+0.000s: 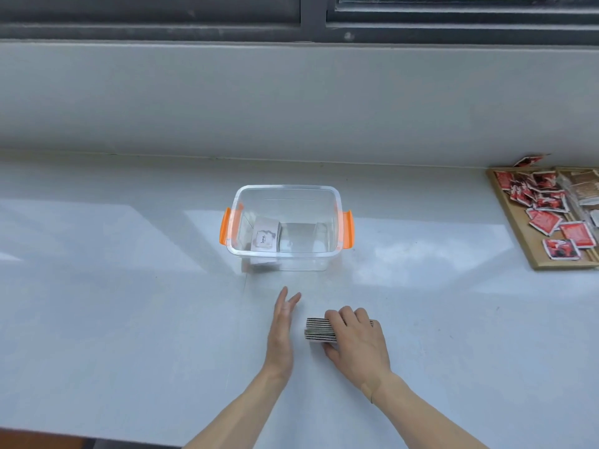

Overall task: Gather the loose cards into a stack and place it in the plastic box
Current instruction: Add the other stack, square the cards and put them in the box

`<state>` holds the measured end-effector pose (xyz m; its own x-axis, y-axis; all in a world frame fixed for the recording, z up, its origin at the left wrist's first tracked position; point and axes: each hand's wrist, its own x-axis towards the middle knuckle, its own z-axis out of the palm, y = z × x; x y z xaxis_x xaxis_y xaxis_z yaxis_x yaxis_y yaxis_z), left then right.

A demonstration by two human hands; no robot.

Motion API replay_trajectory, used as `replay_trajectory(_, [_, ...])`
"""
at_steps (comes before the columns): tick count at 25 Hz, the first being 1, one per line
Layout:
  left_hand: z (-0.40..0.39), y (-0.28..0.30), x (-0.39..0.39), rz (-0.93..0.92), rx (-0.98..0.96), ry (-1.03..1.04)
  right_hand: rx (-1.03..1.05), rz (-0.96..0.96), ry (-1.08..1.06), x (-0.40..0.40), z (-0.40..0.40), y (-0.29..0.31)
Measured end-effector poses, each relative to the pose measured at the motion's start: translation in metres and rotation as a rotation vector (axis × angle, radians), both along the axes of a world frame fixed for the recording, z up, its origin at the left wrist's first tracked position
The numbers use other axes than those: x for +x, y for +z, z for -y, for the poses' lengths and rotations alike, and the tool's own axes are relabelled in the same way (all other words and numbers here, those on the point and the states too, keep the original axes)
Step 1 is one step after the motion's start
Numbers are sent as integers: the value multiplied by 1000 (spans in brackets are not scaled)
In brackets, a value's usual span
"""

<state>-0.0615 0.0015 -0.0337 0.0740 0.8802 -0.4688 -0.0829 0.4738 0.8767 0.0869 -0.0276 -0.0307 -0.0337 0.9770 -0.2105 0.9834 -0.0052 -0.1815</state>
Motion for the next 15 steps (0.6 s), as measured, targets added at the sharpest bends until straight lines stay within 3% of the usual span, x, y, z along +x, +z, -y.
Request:
replay_trajectory(2, [-3, -1, 8, -4, -4, 73, 4, -1, -5, -2, 0, 0])
replay_trajectory(5, [3, 1, 37, -157, 63, -89, 37, 14, -13, -1, 1, -1])
replay_trajectory(11, [0, 7, 30, -231, 129, -315, 96, 6, 9, 3, -1, -2])
replay_trajectory(15, [9, -3, 13, -633, 543, -742, 77, -11, 24, 4, -2, 0])
